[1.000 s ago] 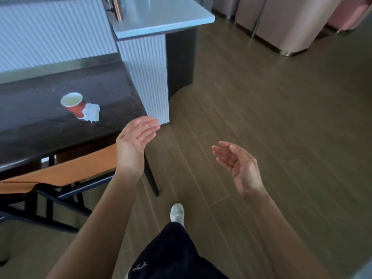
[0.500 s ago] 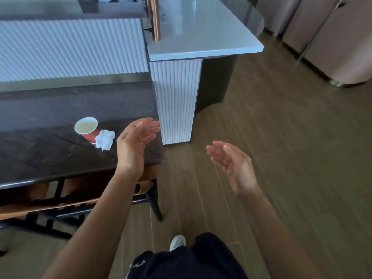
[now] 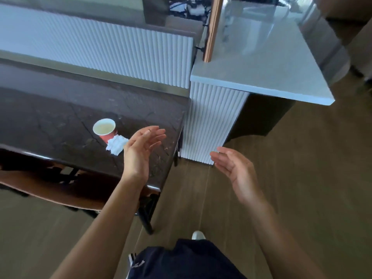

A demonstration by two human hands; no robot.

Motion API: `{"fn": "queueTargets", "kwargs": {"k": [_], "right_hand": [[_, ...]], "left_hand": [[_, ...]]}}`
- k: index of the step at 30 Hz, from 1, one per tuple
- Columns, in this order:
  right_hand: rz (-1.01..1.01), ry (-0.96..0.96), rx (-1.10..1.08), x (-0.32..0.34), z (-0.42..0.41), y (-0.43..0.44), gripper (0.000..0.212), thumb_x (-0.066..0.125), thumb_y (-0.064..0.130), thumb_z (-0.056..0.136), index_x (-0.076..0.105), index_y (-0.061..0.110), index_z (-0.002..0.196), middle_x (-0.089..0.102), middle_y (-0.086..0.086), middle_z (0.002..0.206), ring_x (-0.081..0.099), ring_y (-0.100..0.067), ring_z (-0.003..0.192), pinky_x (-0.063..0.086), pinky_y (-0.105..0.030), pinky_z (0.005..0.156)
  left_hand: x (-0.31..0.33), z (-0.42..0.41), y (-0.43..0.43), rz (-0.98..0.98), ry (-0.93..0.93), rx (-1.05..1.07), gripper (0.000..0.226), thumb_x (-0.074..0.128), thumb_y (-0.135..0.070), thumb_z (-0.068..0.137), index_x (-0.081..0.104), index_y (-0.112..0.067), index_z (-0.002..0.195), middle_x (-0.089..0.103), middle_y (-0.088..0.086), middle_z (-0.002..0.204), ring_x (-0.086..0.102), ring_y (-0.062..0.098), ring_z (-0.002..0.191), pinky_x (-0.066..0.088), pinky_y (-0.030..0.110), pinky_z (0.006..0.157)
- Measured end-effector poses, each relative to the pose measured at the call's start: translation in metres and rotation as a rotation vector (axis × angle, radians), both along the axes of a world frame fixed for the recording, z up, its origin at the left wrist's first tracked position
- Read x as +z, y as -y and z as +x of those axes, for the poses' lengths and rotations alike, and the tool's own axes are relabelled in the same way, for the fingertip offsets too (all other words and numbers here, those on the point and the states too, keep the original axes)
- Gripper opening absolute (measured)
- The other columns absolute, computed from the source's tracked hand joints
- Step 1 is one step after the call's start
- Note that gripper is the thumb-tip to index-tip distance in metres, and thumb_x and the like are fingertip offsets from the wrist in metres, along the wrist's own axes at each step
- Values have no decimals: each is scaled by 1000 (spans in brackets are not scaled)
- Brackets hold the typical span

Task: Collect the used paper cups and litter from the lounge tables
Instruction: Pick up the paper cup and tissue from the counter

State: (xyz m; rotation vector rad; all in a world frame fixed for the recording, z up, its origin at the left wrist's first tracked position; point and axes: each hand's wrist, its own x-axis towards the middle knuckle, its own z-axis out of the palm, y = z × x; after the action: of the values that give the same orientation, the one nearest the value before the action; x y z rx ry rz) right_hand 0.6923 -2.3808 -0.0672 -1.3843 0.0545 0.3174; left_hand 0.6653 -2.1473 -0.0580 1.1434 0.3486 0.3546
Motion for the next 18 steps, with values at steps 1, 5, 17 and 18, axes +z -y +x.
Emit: {"fn": "queueTargets", "kwargs": {"k": [1, 5, 17, 18], "right_hand": [[-13, 4, 38, 2, 12, 1, 29, 44, 19, 97, 64, 4, 112, 72, -13, 106, 67, -24, 104, 47, -42, 99], [-24, 3, 196, 8, 53, -3, 29, 52, 23, 94, 66, 4, 109, 72, -12, 104, 67, -24, 103, 48, -39, 97], [-36, 1, 532, 4, 110, -90, 26, 47, 16, 97, 66, 9, 113, 73, -7, 106, 67, -19, 105, 49, -37, 96], [-27, -10, 542, 3, 111, -100, 25, 47, 15, 97, 66, 9, 112, 73, -7, 105, 67, -20, 104, 49, -37, 96]], "left_hand": [[0, 3, 2, -8, 1, 45, 21, 53, -20, 84, 67, -11, 97, 74, 7, 94, 66, 27, 98, 47, 37, 92], [-2, 6, 8, -39, 16, 230, 19, 48, -10, 91, 66, -9, 96, 74, 7, 91, 67, 25, 92, 49, 31, 84], [-9, -3, -38, 5, -12, 623, 18, 53, -7, 83, 69, -11, 90, 73, 7, 96, 67, 22, 92, 50, 31, 83], [-9, -3, -44, 9, -16, 640, 18, 53, -7, 82, 69, -11, 90, 73, 7, 95, 67, 22, 93, 50, 31, 83]]}}
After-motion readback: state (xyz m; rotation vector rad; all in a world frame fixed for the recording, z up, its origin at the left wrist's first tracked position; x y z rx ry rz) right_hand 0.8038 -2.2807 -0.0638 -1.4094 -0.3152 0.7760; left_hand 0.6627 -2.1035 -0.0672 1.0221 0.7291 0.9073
